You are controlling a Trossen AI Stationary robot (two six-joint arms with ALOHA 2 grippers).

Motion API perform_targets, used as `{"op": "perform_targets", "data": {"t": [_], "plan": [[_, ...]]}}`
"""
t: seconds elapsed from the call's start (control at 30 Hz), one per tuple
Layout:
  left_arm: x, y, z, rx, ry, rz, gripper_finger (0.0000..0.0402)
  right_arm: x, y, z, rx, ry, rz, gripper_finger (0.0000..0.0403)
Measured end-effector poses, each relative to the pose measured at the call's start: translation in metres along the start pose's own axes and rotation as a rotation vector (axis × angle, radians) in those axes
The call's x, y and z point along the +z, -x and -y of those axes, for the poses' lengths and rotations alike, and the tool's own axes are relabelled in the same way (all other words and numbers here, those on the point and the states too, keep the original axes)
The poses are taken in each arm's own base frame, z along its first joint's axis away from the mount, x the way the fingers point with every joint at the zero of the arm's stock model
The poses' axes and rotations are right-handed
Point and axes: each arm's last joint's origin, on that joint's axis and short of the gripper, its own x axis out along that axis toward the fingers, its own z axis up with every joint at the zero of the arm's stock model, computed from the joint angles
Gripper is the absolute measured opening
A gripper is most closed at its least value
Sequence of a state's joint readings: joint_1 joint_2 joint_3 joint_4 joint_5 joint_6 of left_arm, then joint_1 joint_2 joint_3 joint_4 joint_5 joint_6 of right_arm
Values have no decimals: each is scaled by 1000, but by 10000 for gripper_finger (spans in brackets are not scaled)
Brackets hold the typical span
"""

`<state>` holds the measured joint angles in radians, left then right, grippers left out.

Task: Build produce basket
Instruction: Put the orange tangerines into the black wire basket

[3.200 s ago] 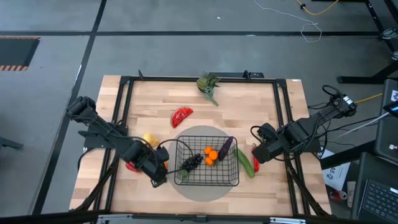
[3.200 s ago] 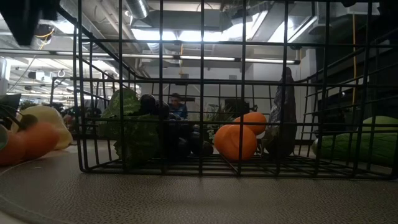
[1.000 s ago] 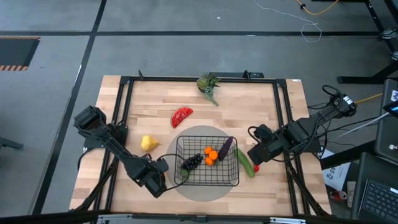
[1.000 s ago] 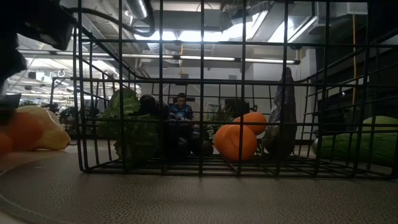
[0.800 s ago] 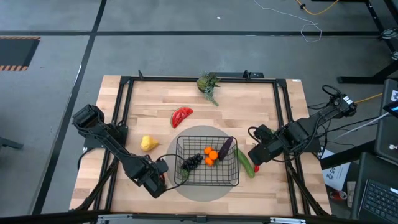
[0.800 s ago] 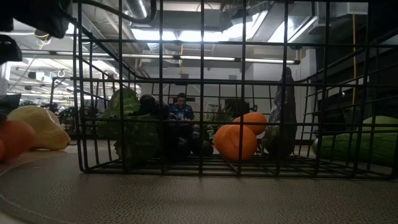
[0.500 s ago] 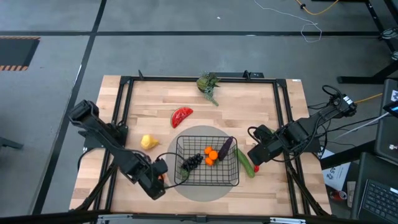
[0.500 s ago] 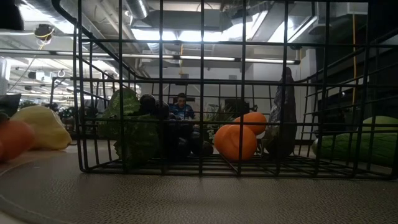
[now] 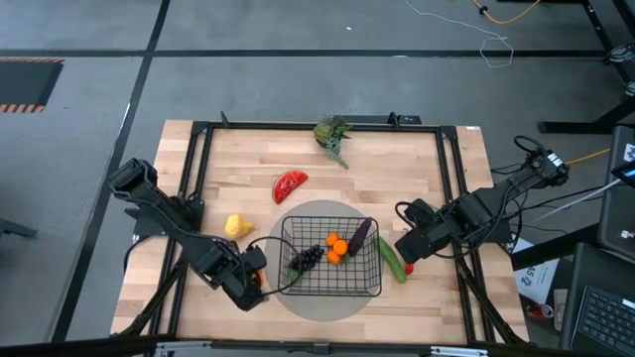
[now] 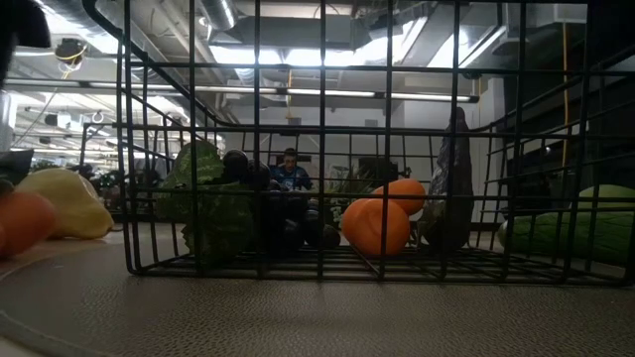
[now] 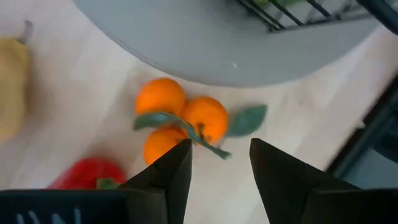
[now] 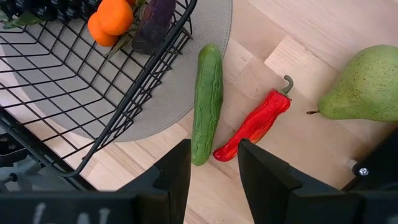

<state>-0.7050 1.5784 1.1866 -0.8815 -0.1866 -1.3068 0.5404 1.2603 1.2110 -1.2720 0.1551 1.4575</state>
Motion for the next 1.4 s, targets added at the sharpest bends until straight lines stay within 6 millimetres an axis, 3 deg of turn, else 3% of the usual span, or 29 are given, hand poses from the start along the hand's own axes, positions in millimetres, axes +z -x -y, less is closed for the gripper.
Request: {"op": "perform_targets", "data": {"t": [0.23, 0.53, 1.07, 1.4], "plan": [[1, -1, 0, 14, -6, 34, 157, 0, 0, 0, 0, 0, 0, 134], [-4, -32, 4, 109, -22, 4, 157, 0, 0, 0, 2, -1, 1, 134], [-13, -65, 4, 223, -12, -87, 157, 0, 0, -1, 5, -1, 1, 134], [-14, -71, 5, 231, -12, -103, 157, 0, 0, -1, 5, -1, 2, 134]]}}
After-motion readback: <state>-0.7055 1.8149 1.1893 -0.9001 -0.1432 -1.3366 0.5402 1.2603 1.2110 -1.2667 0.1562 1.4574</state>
